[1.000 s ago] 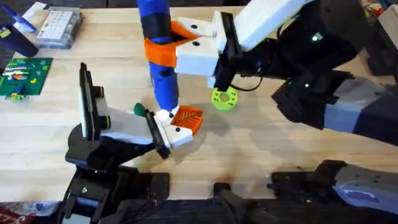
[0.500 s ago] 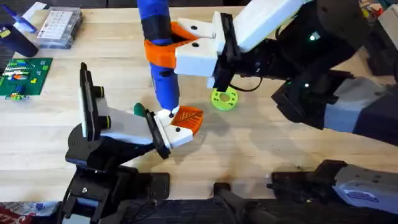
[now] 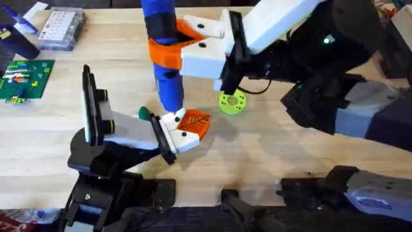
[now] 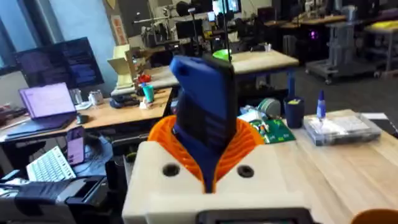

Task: Pick up the gripper from the table and insert it into the empty holder that is missing its gripper. Then pick up a screw, insert it into the mounting hole, and use the screwdriver to tighten it. Finally, clean up the table by picking up the vegetable and placing it into the bucket.

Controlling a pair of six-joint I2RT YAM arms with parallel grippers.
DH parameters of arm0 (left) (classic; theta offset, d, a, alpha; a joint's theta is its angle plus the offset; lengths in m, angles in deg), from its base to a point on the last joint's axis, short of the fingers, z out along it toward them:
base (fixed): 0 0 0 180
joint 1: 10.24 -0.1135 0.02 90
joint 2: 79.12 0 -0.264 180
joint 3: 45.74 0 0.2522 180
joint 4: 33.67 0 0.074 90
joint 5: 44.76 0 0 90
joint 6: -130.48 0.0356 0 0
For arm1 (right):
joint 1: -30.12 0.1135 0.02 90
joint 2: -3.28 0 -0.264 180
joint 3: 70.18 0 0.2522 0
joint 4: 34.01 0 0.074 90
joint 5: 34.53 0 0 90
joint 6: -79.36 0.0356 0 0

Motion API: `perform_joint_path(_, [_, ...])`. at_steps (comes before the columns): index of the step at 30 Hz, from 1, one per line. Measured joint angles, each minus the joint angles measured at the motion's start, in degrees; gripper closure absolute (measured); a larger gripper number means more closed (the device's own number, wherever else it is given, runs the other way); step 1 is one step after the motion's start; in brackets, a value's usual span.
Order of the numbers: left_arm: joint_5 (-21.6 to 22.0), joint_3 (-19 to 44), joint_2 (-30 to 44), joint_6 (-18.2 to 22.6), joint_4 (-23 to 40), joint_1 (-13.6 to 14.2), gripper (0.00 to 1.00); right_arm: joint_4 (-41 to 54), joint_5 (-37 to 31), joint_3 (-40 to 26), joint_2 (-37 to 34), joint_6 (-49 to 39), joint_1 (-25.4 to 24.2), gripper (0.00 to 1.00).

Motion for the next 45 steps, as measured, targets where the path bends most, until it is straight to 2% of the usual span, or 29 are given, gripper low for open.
perform_joint_path(11, [0.0,0.0,0.0,0.0,0.0,0.0,0.984,-2.3,1.7,0.0,0.0,0.0,-0.1,0.965])
perform_joint_path(45, [-0.2,0.0,0.0,-0.7,0.1,0.0,0.984,4.0,2.1,-0.3,0.0,0.1,-0.6,0.964])
